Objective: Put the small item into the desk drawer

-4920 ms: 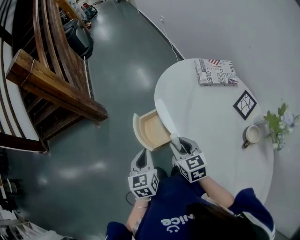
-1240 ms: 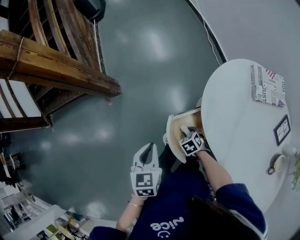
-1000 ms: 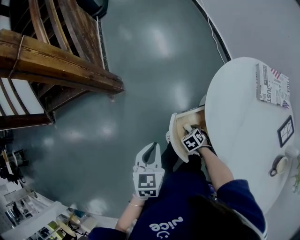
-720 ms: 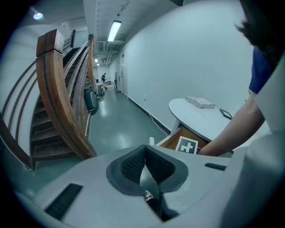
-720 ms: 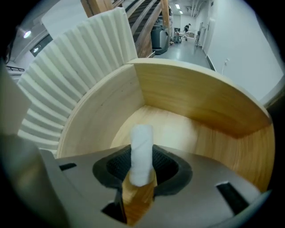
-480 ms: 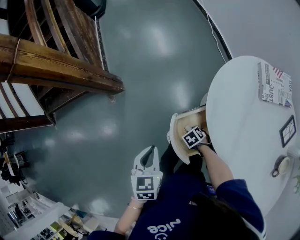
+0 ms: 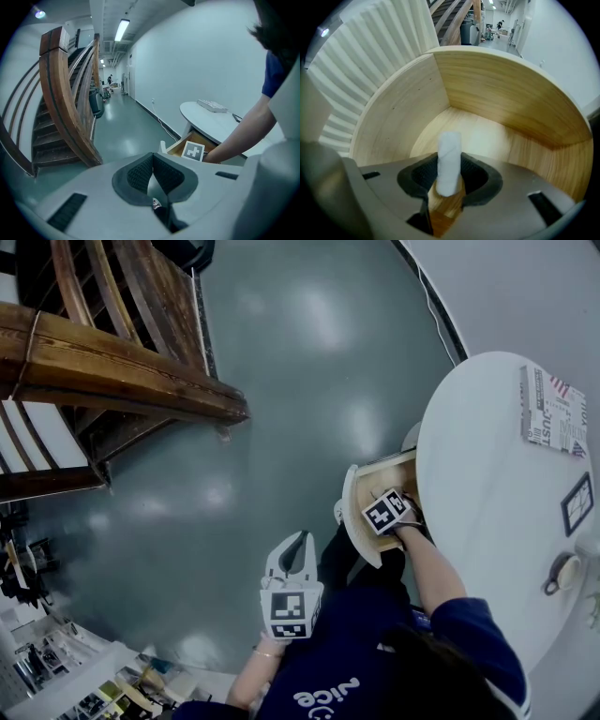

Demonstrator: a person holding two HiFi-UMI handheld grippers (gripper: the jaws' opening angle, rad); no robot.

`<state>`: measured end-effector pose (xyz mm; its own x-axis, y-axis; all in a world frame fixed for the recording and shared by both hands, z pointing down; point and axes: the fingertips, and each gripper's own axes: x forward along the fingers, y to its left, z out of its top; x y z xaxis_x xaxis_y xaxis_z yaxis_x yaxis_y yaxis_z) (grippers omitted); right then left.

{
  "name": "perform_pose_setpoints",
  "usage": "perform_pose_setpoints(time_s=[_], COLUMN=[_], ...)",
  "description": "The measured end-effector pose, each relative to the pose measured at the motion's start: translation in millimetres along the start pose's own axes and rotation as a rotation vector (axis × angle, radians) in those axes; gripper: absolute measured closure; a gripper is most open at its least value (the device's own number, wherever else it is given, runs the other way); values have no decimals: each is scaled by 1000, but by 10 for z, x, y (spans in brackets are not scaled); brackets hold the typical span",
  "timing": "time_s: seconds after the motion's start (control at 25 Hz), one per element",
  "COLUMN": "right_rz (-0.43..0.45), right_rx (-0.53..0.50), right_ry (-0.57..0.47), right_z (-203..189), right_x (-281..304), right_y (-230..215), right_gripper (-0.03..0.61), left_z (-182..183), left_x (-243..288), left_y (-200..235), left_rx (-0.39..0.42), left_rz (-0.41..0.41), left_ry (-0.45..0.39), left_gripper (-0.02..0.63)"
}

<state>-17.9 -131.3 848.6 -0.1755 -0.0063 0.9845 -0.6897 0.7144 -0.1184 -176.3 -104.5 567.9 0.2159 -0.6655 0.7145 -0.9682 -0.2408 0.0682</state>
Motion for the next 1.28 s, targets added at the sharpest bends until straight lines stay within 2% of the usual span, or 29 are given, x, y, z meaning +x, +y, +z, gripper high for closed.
perform_pose_setpoints(time_s=[0.12, 0.24, 0.28, 0.52, 0.96, 1.28], right_rz=[24, 49, 46, 27, -10, 5], right_rx=[54, 96, 96, 97, 136, 167], right_ry=[1, 11, 12, -45, -147, -278], right_z=[-1, 0, -6, 43, 151, 267], right_x=[-10, -30, -47, -269, -871, -1419], right_y=[35, 91, 103, 175, 228, 378], right_gripper=[405, 325, 321, 307, 304, 305], left_z=[15, 31, 38, 74, 147, 287], left_x=[8, 21, 22, 21, 69, 95], left_y=[-19, -14, -12, -26, -7, -42], left_rx=[-4, -17, -22, -32, -105, -120], left_rz=[-12, -15, -15, -25, -53, -73], left_ry=[-4, -8, -11, -31, -78, -117], left_gripper=[609, 609, 609, 609, 609, 609])
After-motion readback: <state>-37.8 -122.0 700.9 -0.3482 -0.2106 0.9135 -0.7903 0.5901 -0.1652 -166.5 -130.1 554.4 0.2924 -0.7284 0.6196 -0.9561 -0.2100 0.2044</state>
